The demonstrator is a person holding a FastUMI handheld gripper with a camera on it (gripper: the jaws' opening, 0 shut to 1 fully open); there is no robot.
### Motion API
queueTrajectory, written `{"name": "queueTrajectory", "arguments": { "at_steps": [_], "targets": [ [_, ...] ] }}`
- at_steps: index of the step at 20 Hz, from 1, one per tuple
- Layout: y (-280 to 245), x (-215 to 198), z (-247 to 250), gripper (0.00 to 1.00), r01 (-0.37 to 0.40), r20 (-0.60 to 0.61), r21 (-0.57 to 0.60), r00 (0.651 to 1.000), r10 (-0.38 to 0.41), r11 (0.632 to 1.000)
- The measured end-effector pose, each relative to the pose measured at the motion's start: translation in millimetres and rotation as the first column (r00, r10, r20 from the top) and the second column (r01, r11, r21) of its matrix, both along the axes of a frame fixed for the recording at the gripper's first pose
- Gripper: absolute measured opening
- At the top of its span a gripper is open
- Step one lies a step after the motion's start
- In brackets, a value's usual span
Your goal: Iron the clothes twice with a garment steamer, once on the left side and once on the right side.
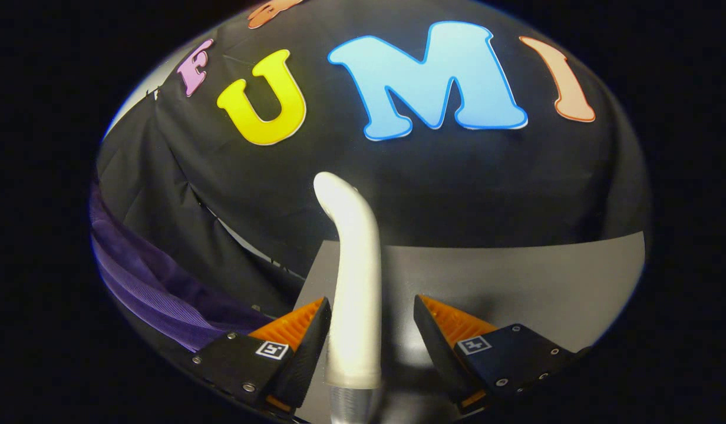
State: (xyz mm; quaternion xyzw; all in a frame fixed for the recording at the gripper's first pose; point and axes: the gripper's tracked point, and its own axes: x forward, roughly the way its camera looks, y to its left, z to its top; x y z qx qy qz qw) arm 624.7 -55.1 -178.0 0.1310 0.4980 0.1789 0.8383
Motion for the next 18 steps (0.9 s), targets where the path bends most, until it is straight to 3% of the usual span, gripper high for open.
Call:
{"name": "queueTrajectory", "arguments": {
  "at_steps": [7,12,15,18],
  "targets": [
    [9.5,-4.8,1.5,0.66,0.002,-0.058,0.098,0.998,0.004,0.995],
    [13.1,-7.3,-0.6,0.64,-0.018,-0.091,0.158,0.995,0.033,0.987],
    [22.8,-14.6,0.0,0.45,-0.006,-0.133,0.207,0.991,0.034,0.978],
    [26.7,-14.0,4.4,0.39,-0.013,-0.118,0.240,0.992,0.043,0.971]
  ]
}}
